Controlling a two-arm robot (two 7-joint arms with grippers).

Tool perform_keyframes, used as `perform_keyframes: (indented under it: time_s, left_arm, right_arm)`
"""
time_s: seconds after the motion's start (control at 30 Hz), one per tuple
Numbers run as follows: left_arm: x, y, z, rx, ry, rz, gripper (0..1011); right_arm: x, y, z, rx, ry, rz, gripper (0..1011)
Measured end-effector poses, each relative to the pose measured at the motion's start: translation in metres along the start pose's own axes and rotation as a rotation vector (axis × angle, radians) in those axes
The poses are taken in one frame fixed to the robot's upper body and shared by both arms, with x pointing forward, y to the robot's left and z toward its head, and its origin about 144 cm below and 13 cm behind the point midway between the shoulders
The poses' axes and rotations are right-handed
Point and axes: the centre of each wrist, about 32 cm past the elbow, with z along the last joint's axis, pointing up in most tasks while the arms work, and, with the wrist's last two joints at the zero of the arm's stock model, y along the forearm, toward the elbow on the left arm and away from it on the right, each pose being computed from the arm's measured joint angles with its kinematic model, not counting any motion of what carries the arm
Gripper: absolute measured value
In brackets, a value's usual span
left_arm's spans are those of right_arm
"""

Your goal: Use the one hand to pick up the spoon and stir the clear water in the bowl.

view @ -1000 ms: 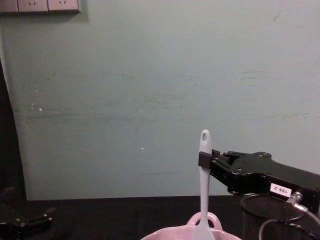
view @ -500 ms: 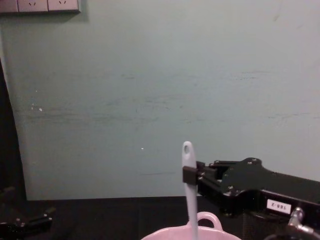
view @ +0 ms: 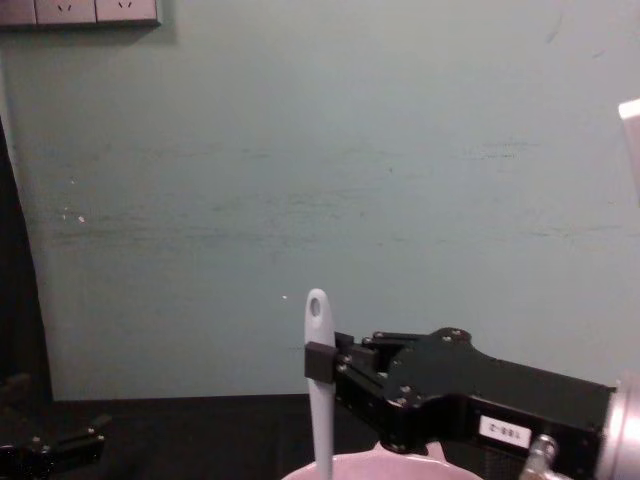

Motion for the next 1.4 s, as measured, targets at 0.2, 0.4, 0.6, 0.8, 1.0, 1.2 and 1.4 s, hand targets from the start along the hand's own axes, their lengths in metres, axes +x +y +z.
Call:
perform_keyframes:
  time_s: [0.2,0.4,0.6,0.8,1.0,1.2,1.4]
  left_arm:
    - [0.0,0.0,0.0,0.0,0.0,0.0,1005]
    - [0.0,0.0,0.0,0.0,0.0,0.0,1005]
    - [0.0,0.0,0.0,0.0,0.0,0.0,1005]
    - [0.0,0.0,0.0,0.0,0.0,0.0,1005]
    - [0.0,0.0,0.0,0.0,0.0,0.0,1005]
    - [0.0,0.0,0.0,0.0,0.0,0.0,1005]
    - [0.0,0.0,0.0,0.0,0.0,0.0,1005]
  right_arm:
    - [0.005,0.01,-0.007,0.024,0.051,-0.017,119]
    - [0.019,0.012,-0.019,0.033,0.117,-0.085,119]
    - [0.032,0.005,-0.022,0.033,0.126,-0.156,119]
    - [0.04,-0.007,-0.02,0.029,0.113,-0.195,119]
    - [0.041,-0.016,-0.017,0.018,0.088,-0.208,119]
    - [0.031,-0.018,-0.011,-0.003,0.038,-0.173,119]
    - [0.014,-0.013,-0.008,-0.006,0.019,-0.108,119]
